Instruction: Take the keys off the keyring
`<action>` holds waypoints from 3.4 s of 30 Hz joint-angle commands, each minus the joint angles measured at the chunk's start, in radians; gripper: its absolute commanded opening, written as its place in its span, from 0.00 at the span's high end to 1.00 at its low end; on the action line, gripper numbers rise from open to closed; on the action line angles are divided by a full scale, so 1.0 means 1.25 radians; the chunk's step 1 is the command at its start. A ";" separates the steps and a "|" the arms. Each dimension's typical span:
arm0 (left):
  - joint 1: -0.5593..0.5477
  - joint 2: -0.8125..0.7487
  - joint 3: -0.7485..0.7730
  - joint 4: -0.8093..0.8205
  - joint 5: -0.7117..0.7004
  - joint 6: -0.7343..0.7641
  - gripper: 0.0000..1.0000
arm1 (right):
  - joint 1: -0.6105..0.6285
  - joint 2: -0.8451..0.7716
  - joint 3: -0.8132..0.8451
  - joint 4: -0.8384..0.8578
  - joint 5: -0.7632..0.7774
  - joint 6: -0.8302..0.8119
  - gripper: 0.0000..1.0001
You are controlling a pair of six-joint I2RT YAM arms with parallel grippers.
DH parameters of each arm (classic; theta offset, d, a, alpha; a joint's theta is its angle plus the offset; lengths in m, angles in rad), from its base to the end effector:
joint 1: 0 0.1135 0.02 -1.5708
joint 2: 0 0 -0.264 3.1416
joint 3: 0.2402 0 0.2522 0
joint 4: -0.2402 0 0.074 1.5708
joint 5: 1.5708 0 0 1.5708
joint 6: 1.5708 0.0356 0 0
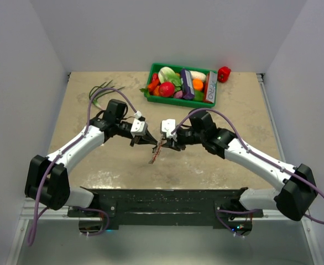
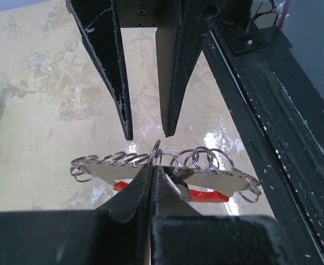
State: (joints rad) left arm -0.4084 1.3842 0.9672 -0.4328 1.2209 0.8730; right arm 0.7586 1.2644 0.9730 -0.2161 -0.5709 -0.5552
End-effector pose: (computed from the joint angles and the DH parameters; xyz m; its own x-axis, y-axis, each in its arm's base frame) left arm 0.2402 -0.1404 0.2638 0.0975 0.2440 -0.9649 0.9814 -0.1847 0.0524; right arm 0.1922 0.2087 0.3018 0.1860 -0.4348 -0.8811 -0.9691 0.0667 -0.2375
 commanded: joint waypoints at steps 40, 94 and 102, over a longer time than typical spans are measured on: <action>-0.005 -0.027 -0.037 0.150 0.043 -0.130 1.00 | 0.007 0.023 0.012 0.098 0.016 0.104 0.69; -0.001 -0.037 -0.063 0.304 -0.055 -0.291 0.47 | -0.004 0.013 0.013 0.038 0.023 0.038 1.00; -0.006 -0.019 -0.061 0.300 -0.058 -0.300 0.53 | -0.004 0.018 0.014 0.045 0.053 0.037 1.00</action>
State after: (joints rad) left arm -0.4129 1.3628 0.8856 -0.0853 1.1454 0.5137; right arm 0.7479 1.3113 0.9627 -0.1745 -0.5320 -0.4973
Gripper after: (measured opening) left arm 0.468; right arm 0.024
